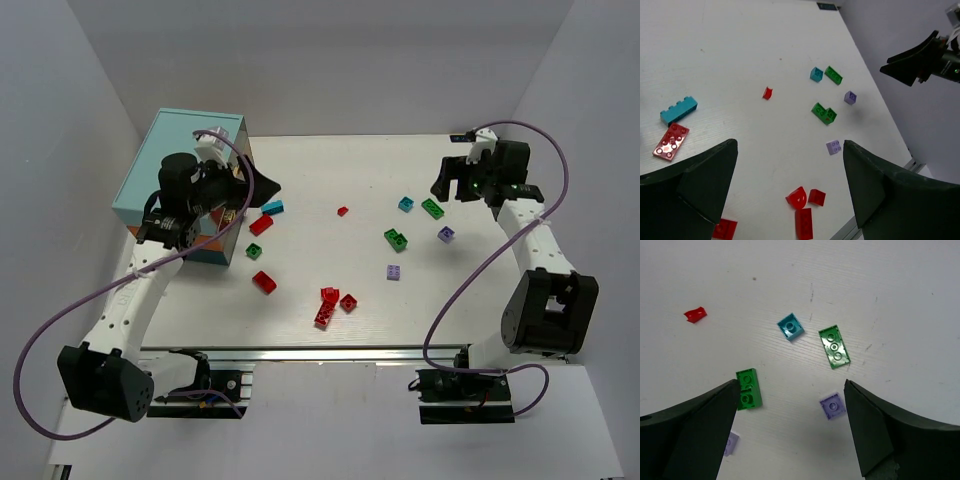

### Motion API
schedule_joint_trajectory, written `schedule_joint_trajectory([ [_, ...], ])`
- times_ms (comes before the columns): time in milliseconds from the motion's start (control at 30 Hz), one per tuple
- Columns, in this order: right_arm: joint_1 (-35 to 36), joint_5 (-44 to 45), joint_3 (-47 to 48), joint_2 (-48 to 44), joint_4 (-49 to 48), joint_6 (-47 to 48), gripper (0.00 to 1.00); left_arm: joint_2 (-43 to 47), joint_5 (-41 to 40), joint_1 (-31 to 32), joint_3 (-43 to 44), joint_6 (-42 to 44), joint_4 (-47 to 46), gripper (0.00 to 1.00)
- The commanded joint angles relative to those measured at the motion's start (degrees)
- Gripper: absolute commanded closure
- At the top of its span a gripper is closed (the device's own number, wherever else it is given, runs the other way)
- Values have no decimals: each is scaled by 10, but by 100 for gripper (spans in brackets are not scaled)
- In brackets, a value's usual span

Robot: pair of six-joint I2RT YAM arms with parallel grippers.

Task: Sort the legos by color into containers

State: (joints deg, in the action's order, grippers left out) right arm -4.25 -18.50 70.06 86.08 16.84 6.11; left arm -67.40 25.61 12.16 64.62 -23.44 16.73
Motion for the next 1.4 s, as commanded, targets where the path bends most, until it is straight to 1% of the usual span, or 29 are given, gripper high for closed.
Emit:
schedule_joint_trajectory([
  [0,3,-67,46,-4,15,-1,11,21,-4,1,46,-13,-6,5],
  [67,4,-156,62,10,34,50,11,30,-39,1,57,-23,1,7],
  [100,5,-196,70,17,71,84,11,35,-48,-7,59,-26,1,12],
  [133,8,-273,78,38,98,184,11,44,-57,-7,59,-34,1,16],
  [167,13,-304,90,50,136,243,11,49,-77,-7,61,-35,1,21],
  [200,27,-322,130,66,210,287,11,53,-102,-7,64,-36,3,26],
  [233,41,-328,151,99,232,305,11,56,-114,-7,67,-40,8,38],
  [300,85,-344,202,139,271,331,11,54,-150,-7,89,-44,33,52],
  [333,97,-355,217,148,271,337,11,53,-162,-7,98,-45,42,61],
  [400,135,-345,251,168,247,289,11,48,-200,-7,123,-51,72,64],
  [433,163,-321,257,172,181,247,11,46,-211,-7,130,-52,83,64],
  [467,173,-313,262,176,153,214,11,44,-220,-7,138,-52,92,61],
  [500,198,-304,272,193,133,164,15,42,-229,-7,153,-55,112,56],
  [533,210,-283,298,204,110,130,22,39,-245,-7,160,-56,126,49],
  [567,237,-280,311,215,69,91,33,32,-246,-7,170,-56,138,35],
  [600,244,-283,326,244,48,6,52,30,-268,-7,188,-59,161,30],
  [633,252,-286,356,260,27,-39,57,28,-276,-7,195,-61,172,26],
  [667,273,-291,369,275,-14,-90,60,28,-278,-7,200,-62,177,22],
  [700,280,-297,382,306,-39,-189,60,31,-280,-7,204,-64,185,21],
  [733,286,-303,405,323,-64,-241,57,33,-284,-7,207,-66,189,21],
  [767,303,-303,415,337,-112,-292,42,36,-286,-7,207,-68,191,20],
  [800,309,-302,424,367,-136,-387,38,40,-288,-7,207,-72,197,20],
  [900,339,-298,461,426,-236,-522,36,46,-284,-7,207,-79,206,19],
  [933,344,-293,464,440,-271,-609,37,49,-281,-7,204,-82,206,19],
  [967,348,-281,481,452,-291,-639,37,52,-278,-7,202,-85,207,19],
  [1033,372,-247,534,496,-270,-651,37,55,-272,-7,196,-93,204,19],
  [1100,388,-236,593,526,-263,-650,37,63,-268,-7,186,-104,203,18],
  [1200,409,-214,583,528,-292,-666,34,67,-264,-7,179,-110,203,18],
  [1367,427,-183,560,536,-342,-682,34,65,-257,-7,172,-115,200,18],
])
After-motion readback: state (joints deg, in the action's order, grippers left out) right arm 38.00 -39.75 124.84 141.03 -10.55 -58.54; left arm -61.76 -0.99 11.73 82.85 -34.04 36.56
